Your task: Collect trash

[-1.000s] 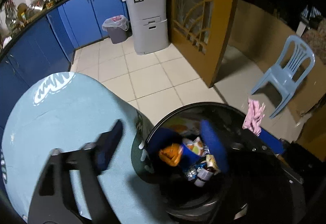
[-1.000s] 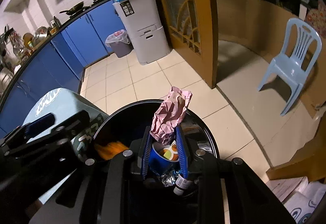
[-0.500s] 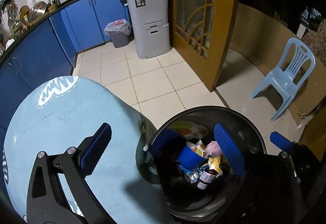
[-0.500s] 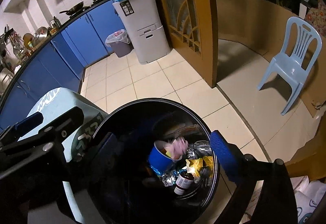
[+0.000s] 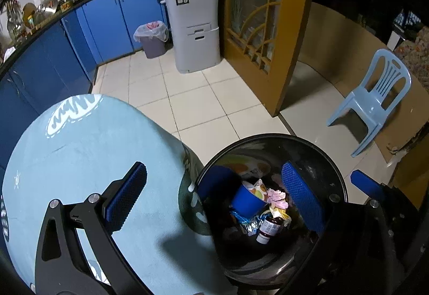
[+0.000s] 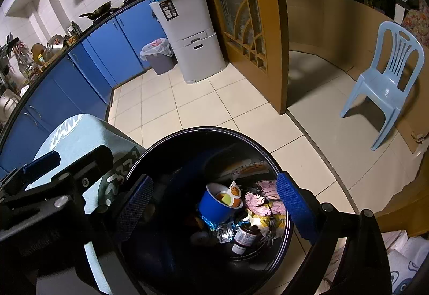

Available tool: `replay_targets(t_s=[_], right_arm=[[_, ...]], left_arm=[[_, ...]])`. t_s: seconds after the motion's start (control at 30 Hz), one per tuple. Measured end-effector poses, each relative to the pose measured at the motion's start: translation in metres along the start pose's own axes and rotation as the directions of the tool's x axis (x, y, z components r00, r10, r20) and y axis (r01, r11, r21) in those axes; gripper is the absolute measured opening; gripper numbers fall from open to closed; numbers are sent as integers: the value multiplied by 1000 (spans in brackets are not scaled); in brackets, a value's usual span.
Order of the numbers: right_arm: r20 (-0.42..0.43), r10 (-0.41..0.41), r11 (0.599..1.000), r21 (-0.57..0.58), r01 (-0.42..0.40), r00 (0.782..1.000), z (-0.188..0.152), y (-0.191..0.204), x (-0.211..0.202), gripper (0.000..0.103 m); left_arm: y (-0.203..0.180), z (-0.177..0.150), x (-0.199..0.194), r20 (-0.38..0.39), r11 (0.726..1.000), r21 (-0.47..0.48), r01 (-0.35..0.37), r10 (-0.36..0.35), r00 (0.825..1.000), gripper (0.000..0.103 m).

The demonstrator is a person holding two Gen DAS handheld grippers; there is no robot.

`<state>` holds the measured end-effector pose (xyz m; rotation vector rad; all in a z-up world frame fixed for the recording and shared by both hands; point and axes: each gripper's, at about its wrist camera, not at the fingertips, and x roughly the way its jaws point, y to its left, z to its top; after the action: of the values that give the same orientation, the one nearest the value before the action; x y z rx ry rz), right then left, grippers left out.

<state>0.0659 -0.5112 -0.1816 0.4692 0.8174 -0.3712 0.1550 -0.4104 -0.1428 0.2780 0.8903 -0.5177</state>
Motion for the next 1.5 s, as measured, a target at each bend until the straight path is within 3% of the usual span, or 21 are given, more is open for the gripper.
replay_targets(t_s=[0.1, 0.2, 0.27, 0.37, 0.47, 1.5], right_arm=[[0, 1, 1000, -3, -1, 1000, -1, 1, -1, 91], [-3, -3, 1000, -17, 2, 1000, -3, 5, -1, 91], [-7, -3, 1000, -22, 2, 1000, -3, 6, 0, 91], [-7, 4, 1000, -20, -5, 1000, -3, 6, -1, 91], [-5, 1, 1000, -23, -1, 1000, -2, 5, -2, 91], [-2, 5, 1000, -31, -5, 1000, 2, 7, -3, 91]], left_arm=[[1, -1, -2, -7, 1000, -3, 7, -7, 1000, 99], [-3, -1, -3, -33, 995, 21, -100, 101, 994, 100], [-6, -1, -2, -52, 991, 41, -125, 127, 991, 100], [-4, -3, -3, -67, 999, 18, -40, 41, 997, 99], [-4, -5, -7, -55, 1000, 19, -16, 17, 998, 99], [-5, -1, -13, -35, 1000, 13, 20, -20, 999, 99]])
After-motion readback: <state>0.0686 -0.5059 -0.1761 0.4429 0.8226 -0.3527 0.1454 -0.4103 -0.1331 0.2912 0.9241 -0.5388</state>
